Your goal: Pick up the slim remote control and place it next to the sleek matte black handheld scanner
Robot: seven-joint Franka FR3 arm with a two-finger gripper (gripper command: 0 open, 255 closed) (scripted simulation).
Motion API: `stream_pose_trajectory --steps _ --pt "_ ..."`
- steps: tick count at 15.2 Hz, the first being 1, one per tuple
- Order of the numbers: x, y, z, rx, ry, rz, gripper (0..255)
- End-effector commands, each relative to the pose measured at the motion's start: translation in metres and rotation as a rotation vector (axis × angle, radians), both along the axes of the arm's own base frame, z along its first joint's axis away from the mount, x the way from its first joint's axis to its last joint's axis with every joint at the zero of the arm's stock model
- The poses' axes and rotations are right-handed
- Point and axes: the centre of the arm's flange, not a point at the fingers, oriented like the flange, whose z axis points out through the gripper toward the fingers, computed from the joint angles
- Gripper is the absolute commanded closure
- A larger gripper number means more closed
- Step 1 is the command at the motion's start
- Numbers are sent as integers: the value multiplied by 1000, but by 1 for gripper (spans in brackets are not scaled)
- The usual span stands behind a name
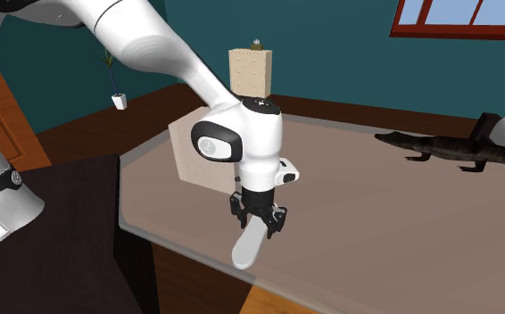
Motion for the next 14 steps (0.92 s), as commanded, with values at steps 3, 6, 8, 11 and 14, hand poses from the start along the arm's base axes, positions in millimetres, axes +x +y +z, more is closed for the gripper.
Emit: stream_pose_trajectory --steps 3,6,8,11,14 --pt "0 0 0 0 0 0 255" --pt "0 0 0 0 0 0 255" --pt "0 0 5 0 0 0 255" --pt "0 0 21 0 0 0 255" --pt "0 0 37 0 0 0 255"
